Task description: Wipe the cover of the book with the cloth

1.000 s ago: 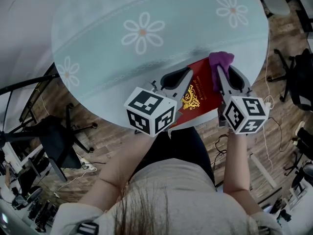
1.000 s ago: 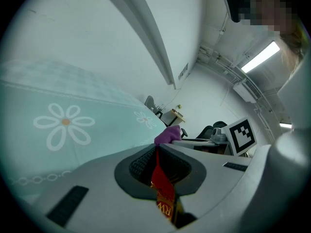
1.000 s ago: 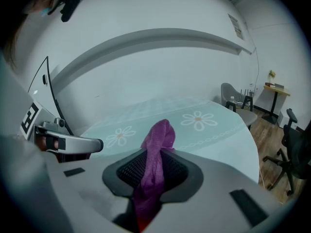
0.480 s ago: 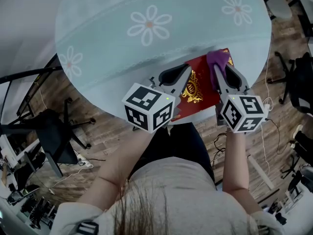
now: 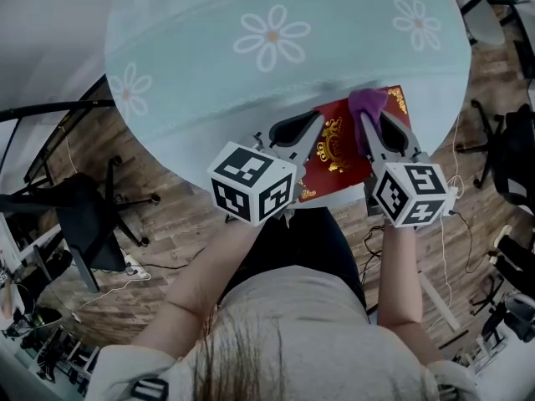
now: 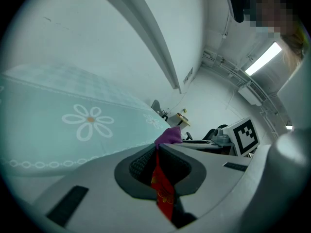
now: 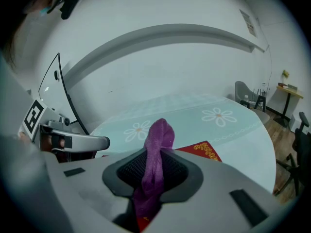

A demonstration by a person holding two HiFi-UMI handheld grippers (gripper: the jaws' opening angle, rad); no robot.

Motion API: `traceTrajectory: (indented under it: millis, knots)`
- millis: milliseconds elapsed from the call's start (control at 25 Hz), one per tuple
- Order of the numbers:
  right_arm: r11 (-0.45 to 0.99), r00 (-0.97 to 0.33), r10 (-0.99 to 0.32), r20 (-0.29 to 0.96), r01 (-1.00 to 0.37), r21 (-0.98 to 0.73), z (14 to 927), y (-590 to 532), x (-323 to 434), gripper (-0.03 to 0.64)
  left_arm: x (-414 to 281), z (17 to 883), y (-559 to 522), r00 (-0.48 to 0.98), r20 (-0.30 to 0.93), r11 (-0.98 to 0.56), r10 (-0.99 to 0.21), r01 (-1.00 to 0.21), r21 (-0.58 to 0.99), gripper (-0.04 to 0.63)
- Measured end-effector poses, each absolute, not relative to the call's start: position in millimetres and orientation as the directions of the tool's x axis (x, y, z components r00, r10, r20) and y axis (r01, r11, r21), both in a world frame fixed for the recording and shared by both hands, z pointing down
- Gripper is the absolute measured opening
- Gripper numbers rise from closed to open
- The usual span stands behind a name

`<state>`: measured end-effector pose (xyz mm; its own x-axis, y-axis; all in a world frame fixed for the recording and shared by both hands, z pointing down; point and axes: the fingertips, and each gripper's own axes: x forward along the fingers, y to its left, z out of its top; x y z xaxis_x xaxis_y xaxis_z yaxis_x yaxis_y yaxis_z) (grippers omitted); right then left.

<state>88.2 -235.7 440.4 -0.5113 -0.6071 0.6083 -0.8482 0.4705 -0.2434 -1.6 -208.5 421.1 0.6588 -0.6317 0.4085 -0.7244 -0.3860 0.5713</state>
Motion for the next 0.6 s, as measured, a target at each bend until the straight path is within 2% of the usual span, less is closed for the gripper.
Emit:
traceTrajectory:
  millis: [600]
  knots:
    - [0.549,-0.578,-0.539,0.613,-0.793,-0.264,440.8,-219.0,41.2,0.092,-36.3,428.5,-187.8,0.598,0.433,-0.309,-0.674,-0.761,0.57,0.032]
